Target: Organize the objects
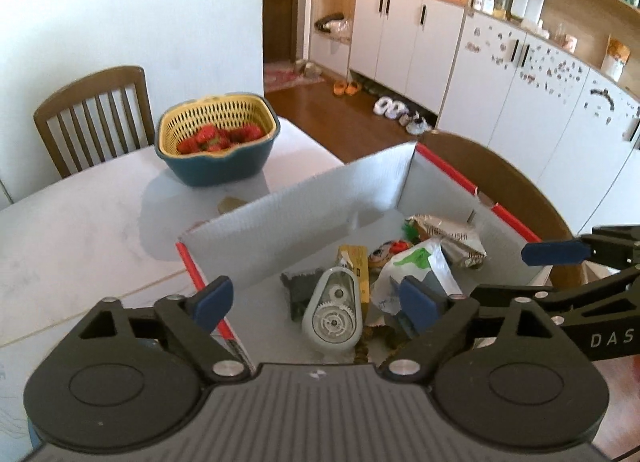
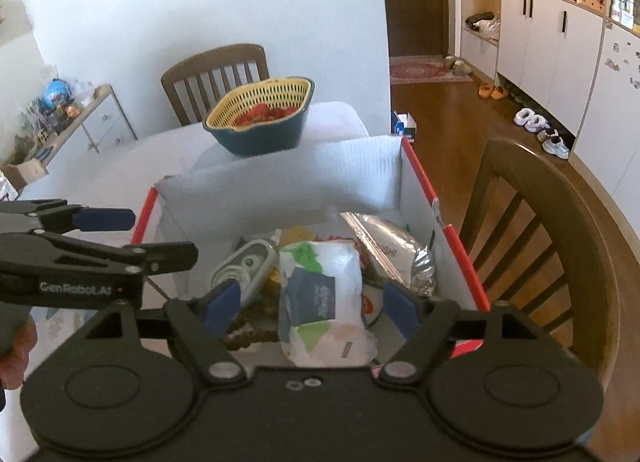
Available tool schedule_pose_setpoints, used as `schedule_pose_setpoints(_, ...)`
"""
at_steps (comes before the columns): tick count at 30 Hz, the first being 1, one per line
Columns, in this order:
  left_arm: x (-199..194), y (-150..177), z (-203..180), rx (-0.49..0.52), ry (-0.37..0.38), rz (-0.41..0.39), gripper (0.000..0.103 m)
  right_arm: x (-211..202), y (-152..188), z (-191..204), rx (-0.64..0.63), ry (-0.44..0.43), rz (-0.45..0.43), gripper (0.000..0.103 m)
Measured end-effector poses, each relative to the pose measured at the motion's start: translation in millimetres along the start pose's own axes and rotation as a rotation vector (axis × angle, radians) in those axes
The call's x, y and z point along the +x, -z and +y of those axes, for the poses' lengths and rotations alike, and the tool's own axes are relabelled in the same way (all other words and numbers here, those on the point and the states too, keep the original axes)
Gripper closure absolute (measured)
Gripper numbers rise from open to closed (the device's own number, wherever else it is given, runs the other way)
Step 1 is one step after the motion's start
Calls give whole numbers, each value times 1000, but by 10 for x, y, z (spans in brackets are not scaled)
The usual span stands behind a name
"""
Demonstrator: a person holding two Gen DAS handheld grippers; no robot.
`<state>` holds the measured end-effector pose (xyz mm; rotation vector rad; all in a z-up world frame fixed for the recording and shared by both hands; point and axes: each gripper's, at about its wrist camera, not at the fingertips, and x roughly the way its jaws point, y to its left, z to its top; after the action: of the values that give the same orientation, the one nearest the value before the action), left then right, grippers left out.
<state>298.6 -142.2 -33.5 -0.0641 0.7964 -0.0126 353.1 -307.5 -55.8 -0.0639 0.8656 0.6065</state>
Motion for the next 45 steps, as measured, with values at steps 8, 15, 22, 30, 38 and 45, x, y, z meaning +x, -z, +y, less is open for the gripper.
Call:
schedule_pose_setpoints(8,-341,62,182,-6,18,-87,0,-206,62,165,20,8,-58,13)
schedule_pose_setpoints(15,-590,202,336,26,29,-129,0,-405,167,380,34,0,-129,5)
schedule_pose_setpoints(22,-840,290,457,39,61,-156,0,-599,288,613,22,2,-201,1)
schedule_pose_setpoints(30,-1067,416,486,82,94,-176,0,-782,411,818,44,15,-248,1)
schedule_pose_setpoints(38,-1146,503,578,78,109,-189,0,-897,533,947,75,45,-268,1)
schedule_pose_setpoints(45,-1162,576,619,80,112,-198,0,-908,636,997,113,66,-272,1)
